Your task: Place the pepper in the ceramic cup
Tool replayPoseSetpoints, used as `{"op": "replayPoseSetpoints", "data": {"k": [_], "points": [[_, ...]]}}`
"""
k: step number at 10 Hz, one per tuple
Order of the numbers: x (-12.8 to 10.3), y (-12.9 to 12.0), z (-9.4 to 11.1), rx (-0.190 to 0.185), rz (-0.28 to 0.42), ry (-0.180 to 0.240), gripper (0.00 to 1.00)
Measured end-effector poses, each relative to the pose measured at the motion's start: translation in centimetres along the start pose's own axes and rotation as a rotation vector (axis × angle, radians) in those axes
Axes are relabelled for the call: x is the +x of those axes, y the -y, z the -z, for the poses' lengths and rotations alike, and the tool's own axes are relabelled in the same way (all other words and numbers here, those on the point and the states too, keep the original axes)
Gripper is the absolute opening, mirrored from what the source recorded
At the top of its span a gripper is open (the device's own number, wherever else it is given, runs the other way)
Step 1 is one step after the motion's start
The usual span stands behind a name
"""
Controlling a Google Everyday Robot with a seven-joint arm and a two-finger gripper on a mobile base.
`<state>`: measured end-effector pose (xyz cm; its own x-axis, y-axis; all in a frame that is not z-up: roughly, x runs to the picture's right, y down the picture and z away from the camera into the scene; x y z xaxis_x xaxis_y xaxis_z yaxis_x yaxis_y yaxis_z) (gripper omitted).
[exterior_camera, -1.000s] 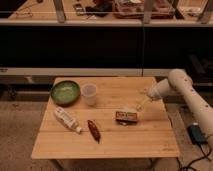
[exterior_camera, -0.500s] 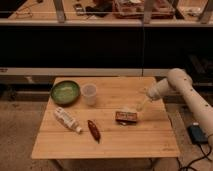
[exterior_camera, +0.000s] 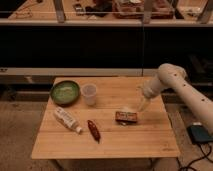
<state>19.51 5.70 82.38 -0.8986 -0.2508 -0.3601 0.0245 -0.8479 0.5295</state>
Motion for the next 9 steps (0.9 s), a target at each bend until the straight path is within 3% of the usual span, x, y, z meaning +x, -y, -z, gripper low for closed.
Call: {"op": "replayPoseSetpoints", "data": {"k": [9], "points": [[0.19, -0.13, -0.16, 0.001, -0.011, -0.005, 0.8]]}}
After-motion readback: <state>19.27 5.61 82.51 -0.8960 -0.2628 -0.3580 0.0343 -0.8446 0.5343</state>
